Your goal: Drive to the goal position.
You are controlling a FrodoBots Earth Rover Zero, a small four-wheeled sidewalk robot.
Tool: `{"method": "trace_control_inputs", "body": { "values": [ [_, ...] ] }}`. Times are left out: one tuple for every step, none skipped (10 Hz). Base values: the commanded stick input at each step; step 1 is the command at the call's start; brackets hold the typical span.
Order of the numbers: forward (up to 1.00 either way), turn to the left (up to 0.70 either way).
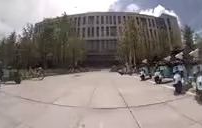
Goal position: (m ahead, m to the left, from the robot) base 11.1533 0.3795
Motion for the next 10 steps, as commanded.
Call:
{"method": "trace_control_inputs", "body": {
  "values": [
    [0.70,0.03],
    [0.70,0.03],
    [0.70,0.03],
    [0.70,0.03],
    [0.70,0.03],
    [0.70,0.03],
    [0.70,0.03],
    [0.70,0.03],
    [0.70,0.03],
    [0.70,0.03]
  ]
}}
